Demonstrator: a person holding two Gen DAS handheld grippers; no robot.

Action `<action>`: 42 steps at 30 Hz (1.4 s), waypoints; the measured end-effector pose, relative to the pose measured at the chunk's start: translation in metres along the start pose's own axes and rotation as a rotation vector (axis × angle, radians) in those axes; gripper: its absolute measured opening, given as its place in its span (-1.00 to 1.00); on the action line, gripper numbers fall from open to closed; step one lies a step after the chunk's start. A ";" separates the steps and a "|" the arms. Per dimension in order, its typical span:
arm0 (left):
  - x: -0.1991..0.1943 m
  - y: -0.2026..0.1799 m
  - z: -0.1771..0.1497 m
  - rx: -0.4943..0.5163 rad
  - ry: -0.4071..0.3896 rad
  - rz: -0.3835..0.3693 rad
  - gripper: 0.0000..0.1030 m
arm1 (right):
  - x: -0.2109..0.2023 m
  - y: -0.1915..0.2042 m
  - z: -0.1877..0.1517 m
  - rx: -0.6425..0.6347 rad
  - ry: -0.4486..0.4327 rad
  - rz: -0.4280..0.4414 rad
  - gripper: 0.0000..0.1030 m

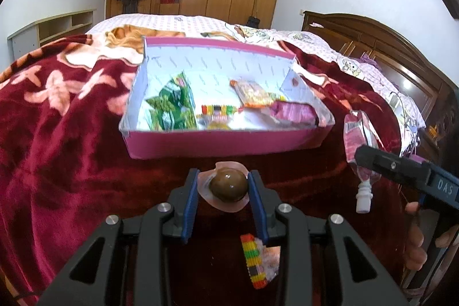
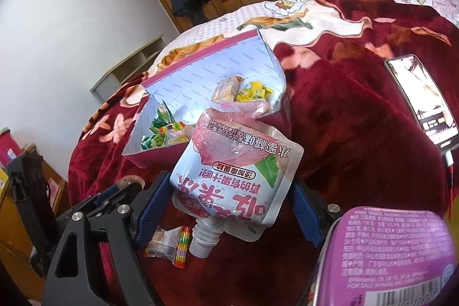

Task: Organize snacks
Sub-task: 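Carry the brown candy and pink juice pouch into the pink box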

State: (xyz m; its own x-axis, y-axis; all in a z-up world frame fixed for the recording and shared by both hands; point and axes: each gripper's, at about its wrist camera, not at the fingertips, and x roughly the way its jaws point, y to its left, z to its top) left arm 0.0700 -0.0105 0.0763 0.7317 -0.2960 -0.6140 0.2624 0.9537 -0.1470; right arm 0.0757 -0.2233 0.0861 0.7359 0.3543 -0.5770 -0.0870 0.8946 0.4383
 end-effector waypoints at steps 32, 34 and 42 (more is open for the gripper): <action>0.045 -0.003 0.091 0.049 -0.033 0.024 -0.31 | 0.032 0.023 0.080 -0.138 -0.040 -0.023 0.58; 0.053 -0.003 0.096 0.055 -0.030 0.033 -0.31 | 0.038 0.024 0.086 -0.151 -0.041 -0.024 0.58; 0.085 -0.001 0.109 0.073 -0.032 0.077 -0.31 | 0.067 0.022 0.104 -0.171 -0.046 -0.031 0.58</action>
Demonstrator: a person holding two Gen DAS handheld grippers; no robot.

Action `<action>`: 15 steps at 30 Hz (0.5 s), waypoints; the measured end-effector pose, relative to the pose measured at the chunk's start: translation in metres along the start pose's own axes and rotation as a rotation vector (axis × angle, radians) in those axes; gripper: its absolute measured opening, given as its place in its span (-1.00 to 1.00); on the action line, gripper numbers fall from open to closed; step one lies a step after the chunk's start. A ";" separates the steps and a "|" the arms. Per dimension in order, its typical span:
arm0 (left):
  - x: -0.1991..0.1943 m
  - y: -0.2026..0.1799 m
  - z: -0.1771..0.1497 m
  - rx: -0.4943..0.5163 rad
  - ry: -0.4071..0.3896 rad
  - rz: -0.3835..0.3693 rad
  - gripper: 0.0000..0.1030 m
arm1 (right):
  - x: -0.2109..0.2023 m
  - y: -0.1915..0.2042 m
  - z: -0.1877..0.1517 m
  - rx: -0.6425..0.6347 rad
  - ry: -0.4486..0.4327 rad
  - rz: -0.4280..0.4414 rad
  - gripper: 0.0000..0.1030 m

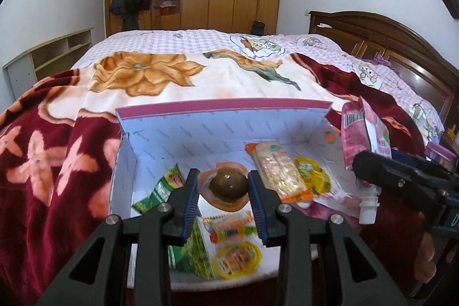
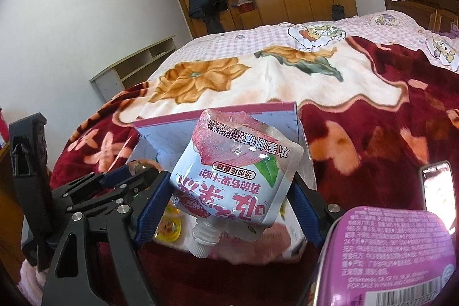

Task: Organize snacks
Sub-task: 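Carry the brown candy and pink juice pouch into the pink box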

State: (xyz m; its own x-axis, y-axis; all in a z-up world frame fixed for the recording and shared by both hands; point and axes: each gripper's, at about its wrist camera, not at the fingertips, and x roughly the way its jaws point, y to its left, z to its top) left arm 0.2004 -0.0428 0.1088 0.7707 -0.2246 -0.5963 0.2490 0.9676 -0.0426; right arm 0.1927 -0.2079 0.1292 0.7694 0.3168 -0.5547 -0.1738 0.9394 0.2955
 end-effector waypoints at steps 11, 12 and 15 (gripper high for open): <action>0.033 0.008 -0.001 -0.027 0.028 0.041 -0.31 | 0.039 0.002 0.007 -0.014 0.018 -0.022 0.58; 0.036 0.008 -0.001 -0.029 0.036 0.042 -0.31 | 0.042 0.004 0.007 -0.021 0.020 -0.026 0.58; 0.041 0.008 -0.002 -0.031 0.045 0.045 -0.31 | 0.053 0.008 0.008 -0.042 0.033 -0.038 0.58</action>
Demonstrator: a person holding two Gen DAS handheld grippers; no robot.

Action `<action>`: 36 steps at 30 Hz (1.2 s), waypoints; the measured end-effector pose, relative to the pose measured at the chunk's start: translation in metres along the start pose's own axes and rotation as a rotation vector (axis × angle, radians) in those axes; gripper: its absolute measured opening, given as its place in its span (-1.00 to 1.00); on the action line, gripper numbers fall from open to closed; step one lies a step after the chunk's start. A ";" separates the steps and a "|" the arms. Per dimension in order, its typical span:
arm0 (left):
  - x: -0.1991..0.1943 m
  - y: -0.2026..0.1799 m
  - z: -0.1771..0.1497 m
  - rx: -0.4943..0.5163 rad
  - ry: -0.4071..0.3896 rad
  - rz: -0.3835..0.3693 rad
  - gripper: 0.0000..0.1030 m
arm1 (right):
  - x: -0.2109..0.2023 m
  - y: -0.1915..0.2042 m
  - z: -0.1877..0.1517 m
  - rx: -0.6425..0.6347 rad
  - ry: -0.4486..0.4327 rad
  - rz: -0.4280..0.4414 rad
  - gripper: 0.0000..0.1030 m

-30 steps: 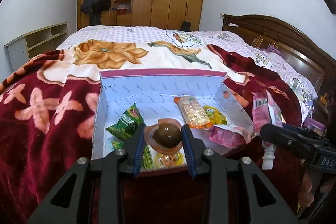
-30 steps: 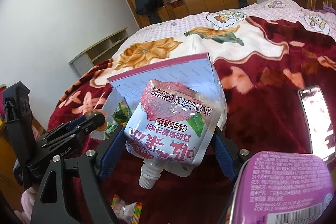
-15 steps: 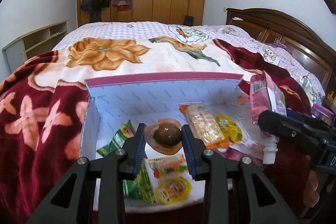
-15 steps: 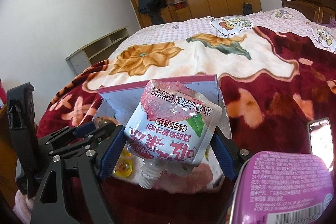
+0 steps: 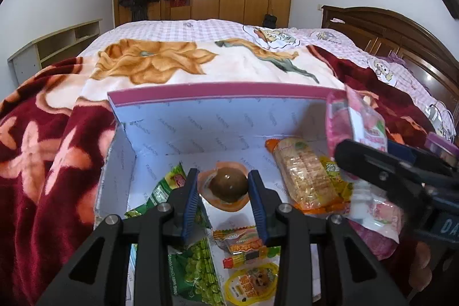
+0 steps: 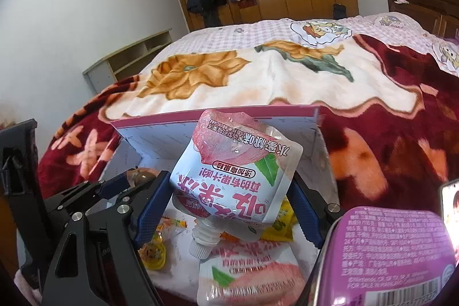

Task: Organize snacks
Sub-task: 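Carry the brown candy and pink juice pouch into the pink box, then open both tools to release the candy and pouch in the box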

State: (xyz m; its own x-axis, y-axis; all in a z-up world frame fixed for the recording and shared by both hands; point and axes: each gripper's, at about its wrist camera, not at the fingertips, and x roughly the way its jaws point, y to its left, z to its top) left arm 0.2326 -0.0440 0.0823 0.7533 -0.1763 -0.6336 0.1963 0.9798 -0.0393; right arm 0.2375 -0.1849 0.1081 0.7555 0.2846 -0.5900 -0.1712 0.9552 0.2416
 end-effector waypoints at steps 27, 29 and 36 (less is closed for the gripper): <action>-0.009 -0.002 -0.003 0.011 0.011 0.006 0.11 | 0.009 0.000 -0.001 0.008 0.042 -0.011 0.86; -0.014 -0.001 -0.003 0.011 0.006 0.007 0.11 | 0.002 0.002 0.000 0.003 0.026 -0.003 0.86; -0.035 -0.002 -0.005 0.015 -0.017 -0.007 0.12 | -0.018 0.013 -0.001 -0.014 -0.014 0.039 0.87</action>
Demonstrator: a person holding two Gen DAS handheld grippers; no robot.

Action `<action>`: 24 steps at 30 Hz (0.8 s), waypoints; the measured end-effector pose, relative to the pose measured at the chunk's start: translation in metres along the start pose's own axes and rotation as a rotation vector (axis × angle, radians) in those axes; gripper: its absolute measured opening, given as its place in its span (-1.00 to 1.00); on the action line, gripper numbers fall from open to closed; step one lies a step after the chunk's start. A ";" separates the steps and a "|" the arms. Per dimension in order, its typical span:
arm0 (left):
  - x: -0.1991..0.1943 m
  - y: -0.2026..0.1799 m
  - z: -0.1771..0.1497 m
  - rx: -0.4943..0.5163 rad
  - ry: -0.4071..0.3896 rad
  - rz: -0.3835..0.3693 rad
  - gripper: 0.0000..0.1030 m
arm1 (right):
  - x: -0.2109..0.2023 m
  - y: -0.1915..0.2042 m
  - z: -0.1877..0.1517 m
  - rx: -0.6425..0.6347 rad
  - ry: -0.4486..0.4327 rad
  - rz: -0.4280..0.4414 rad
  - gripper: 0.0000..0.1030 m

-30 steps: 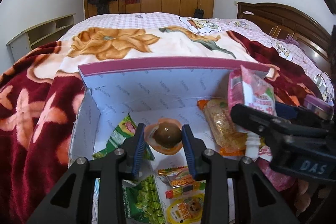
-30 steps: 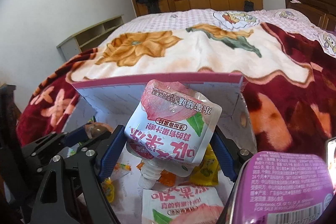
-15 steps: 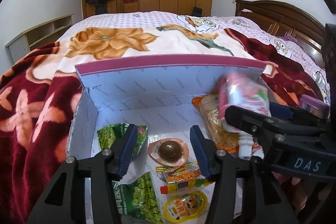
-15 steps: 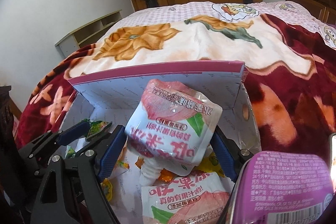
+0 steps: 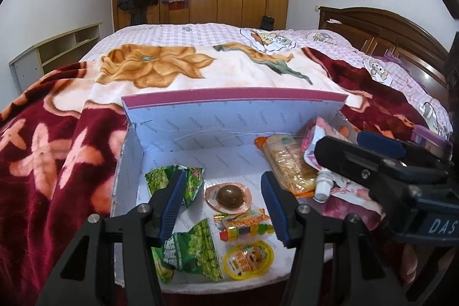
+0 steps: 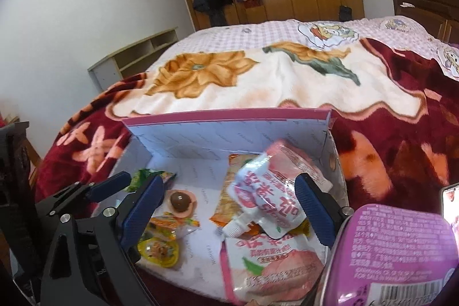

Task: Organize snacks
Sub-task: 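Open both tools to release the candy and pouch in the box, then withdraw both open tools toward the rainbow-striped candy pack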

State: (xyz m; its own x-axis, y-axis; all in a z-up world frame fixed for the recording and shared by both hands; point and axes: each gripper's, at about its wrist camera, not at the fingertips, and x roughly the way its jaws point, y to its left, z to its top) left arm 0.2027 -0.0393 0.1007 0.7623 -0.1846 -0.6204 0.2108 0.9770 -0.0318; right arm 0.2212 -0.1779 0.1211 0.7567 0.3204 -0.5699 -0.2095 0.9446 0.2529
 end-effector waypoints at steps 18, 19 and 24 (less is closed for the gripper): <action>-0.059 -0.008 -0.025 0.009 -0.034 -0.032 0.12 | -0.062 0.022 -0.028 -0.008 -0.056 0.076 0.87; -0.062 -0.008 -0.027 0.009 -0.035 -0.033 0.12 | -0.064 0.023 -0.030 -0.008 -0.058 0.078 0.87; -0.079 -0.008 -0.036 0.001 -0.048 -0.039 0.12 | -0.084 0.027 -0.043 -0.006 -0.074 0.087 0.87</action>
State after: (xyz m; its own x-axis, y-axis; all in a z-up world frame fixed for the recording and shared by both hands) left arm 0.1184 -0.0291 0.1214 0.7817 -0.2275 -0.5807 0.2416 0.9689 -0.0543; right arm 0.1251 -0.1757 0.1422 0.7791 0.3956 -0.4864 -0.2800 0.9137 0.2947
